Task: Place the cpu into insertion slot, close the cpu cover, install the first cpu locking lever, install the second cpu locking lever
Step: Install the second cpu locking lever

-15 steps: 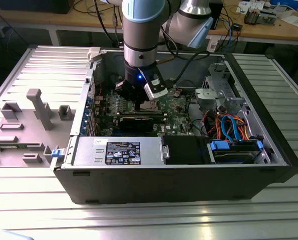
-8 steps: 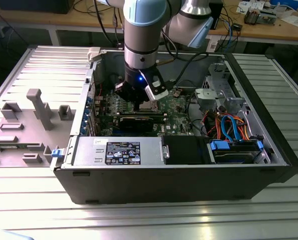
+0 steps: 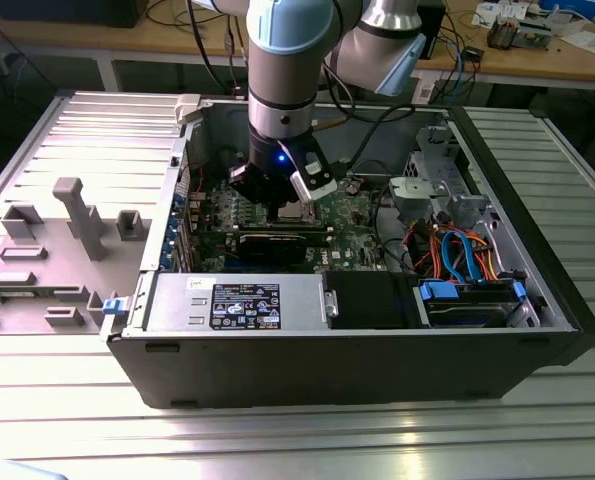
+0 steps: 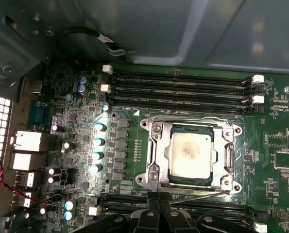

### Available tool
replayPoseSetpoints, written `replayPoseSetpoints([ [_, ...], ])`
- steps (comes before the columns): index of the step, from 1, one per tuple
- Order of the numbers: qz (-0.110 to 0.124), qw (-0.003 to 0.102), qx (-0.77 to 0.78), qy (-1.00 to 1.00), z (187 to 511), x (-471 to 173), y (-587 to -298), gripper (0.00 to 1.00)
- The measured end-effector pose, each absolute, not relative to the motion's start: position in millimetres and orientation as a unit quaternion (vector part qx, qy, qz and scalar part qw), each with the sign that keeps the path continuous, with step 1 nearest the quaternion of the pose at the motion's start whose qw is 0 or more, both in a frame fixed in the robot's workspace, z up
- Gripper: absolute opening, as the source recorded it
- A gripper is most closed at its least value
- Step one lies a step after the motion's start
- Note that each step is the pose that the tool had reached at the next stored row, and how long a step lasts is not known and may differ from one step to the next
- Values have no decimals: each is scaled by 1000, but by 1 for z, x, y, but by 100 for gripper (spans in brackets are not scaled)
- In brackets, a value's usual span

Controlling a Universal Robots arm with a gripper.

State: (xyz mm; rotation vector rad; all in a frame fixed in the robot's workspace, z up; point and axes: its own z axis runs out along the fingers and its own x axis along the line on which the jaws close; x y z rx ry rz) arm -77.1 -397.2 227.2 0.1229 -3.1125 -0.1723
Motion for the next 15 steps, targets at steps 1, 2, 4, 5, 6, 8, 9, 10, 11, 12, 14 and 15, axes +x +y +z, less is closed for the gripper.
replayPoseSetpoints([
  [1,-55,11,40,-998,227,-77,-397,11],
  [2,-55,11,40,-998,227,-77,-397,11],
  [4,-55,11,41,-998,227,-77,-397,11],
  [5,-55,11,42,-998,227,-77,-397,11],
  [6,-55,11,43,-998,227,-77,-397,11],
  [8,-55,11,44,-997,227,-77,-397,11],
  [9,-55,11,45,-997,227,-77,-397,11],
  [10,-55,11,45,-997,227,-77,-397,11],
  [11,-55,11,46,-997,227,-77,-397,11],
  [12,-55,11,46,-997,227,-77,-397,11],
  [14,-55,11,47,-997,227,-77,-397,11],
  [15,-55,11,47,-997,227,-77,-397,11],
])
